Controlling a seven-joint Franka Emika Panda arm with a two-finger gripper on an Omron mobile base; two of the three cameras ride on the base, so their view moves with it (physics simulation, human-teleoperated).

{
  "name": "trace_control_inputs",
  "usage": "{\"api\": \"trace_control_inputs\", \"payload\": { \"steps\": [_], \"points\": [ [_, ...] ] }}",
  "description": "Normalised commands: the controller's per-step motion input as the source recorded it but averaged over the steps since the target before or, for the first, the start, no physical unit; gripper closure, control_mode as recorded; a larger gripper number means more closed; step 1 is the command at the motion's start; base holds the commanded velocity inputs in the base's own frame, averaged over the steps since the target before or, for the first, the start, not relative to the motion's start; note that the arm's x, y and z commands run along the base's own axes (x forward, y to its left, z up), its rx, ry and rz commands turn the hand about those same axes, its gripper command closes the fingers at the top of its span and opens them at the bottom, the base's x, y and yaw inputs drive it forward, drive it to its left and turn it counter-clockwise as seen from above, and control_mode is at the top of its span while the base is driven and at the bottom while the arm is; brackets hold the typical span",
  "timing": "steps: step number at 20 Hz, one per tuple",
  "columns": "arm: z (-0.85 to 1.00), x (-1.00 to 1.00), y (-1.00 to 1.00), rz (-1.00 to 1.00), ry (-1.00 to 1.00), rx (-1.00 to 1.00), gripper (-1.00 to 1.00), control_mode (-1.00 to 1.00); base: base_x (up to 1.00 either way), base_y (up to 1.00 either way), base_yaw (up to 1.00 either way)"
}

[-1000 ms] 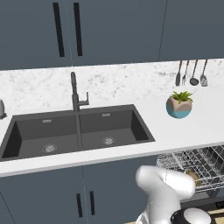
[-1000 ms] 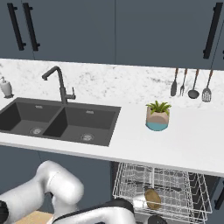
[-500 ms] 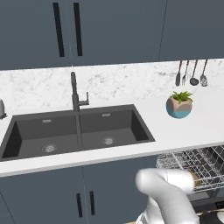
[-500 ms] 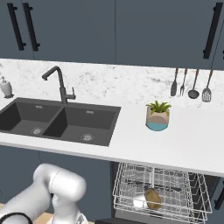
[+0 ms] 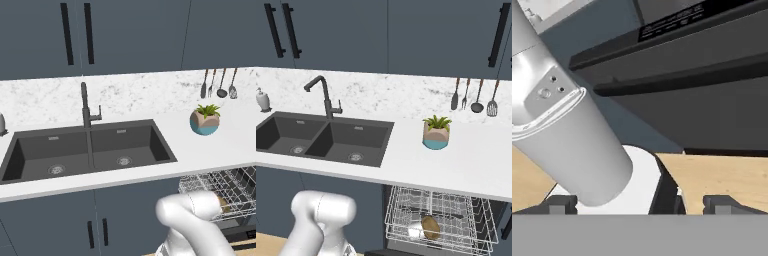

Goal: Pick up the cup and bowl from the counter, place them in the dishwasher, and close the dishwasher door.

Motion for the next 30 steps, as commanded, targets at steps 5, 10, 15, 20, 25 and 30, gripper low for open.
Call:
{"api": "trace_control_inputs", "payload": {
  "steps": [5, 10, 15, 20, 25, 30],
  "points": [
    [-0.35, 0.27, 0.00, -0.13, -0.39, 0.18, -1.00, -1.00, 0.00, 0.00, 0.00],
    [-0.27, 0.54, 0.00, -0.14, -0.38, 0.14, -1.00, -1.00, 0.00, 0.00, 0.00],
    [-0.25, 0.53, 0.00, -0.16, -0.30, 0.12, -1.00, -1.00, 0.00, 0.00, 0.00],
    [-0.71, 0.66, 0.02, -0.11, -0.15, 0.05, -1.00, -1.00, 0.00, 0.00, 0.00],
    [-0.97, 0.51, -0.18, 0.00, -0.29, 0.14, -1.00, -1.00, 0.00, 0.00, 0.00],
    [-0.99, 0.62, -0.19, 0.00, -0.37, 0.16, -1.00, -1.00, 0.00, 0.00, 0.00]
  ]
}}
